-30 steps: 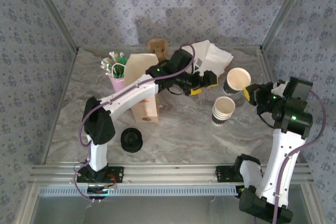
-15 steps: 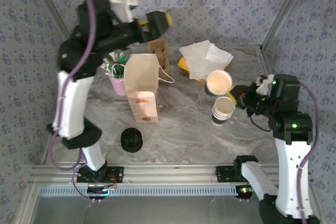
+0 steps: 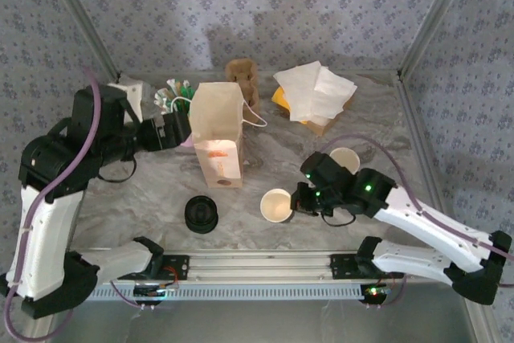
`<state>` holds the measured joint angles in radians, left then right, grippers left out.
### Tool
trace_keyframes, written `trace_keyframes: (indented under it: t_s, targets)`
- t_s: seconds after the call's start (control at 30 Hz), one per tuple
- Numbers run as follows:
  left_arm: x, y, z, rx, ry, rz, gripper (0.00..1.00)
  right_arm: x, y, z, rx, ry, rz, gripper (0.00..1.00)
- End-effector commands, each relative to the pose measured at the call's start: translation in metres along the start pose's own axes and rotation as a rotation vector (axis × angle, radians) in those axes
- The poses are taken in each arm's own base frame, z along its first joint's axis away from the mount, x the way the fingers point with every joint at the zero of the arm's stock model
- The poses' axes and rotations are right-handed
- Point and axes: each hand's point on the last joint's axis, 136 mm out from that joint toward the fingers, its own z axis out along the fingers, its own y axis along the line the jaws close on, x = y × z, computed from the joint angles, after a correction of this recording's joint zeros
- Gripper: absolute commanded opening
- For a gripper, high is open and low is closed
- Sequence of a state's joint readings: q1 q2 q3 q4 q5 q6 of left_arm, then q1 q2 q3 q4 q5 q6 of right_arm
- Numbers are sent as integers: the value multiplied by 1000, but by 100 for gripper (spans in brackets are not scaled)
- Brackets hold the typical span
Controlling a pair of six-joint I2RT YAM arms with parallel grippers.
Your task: Pack the takeout coffee
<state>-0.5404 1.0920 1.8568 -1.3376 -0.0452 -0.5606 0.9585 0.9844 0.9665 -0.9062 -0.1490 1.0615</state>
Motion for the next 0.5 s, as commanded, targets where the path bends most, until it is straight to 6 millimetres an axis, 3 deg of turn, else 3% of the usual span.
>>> trace_keyframes:
  t_s: [0.0, 0.17, 0.47]
  targets:
    - [20, 12, 0, -25, 46, -42, 99, 0, 1, 17, -40, -2, -32, 0]
    - [35, 16, 9, -25, 94, -70, 99, 5, -7, 38, -80, 48, -28, 0]
    - [50, 22, 18, -39, 134, -106, 98, -6, -31, 39, -80, 22, 27, 1]
